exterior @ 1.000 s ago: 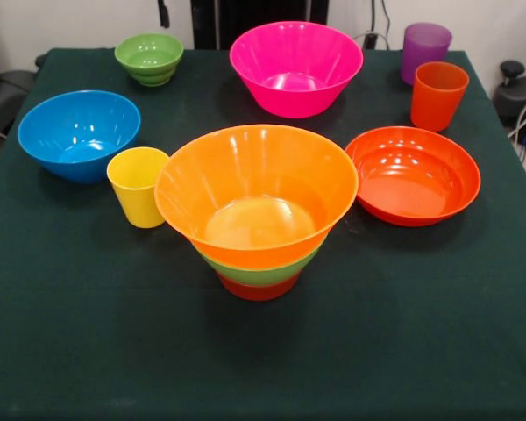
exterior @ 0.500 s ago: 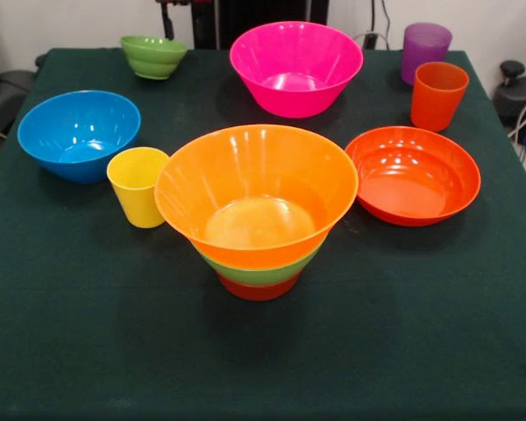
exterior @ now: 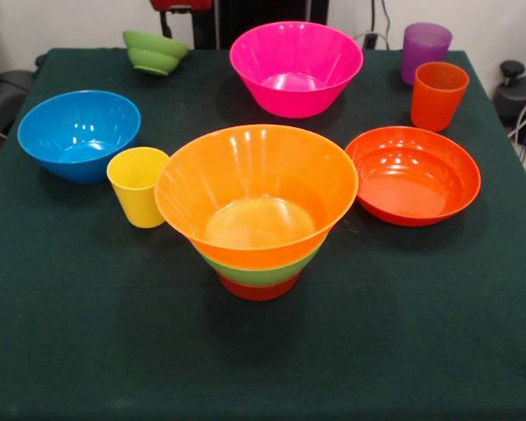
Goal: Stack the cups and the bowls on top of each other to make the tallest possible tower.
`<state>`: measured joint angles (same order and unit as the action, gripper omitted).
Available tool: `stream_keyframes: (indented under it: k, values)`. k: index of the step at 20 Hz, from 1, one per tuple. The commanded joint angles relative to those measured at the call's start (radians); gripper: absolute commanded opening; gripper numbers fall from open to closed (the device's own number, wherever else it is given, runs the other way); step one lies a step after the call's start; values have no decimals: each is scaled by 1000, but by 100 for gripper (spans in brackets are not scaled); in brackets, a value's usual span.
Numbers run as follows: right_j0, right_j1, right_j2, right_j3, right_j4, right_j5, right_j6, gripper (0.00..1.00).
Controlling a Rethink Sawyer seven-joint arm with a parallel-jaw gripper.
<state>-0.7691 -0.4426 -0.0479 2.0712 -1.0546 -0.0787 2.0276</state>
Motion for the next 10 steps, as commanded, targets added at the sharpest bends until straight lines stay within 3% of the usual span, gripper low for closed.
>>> stream_keyframes:
  k: [1,10]
  values:
    - [-12,28,131,-132,30,-4,66,100]
    - [-95,-31,217,-89,33,99,7,100]
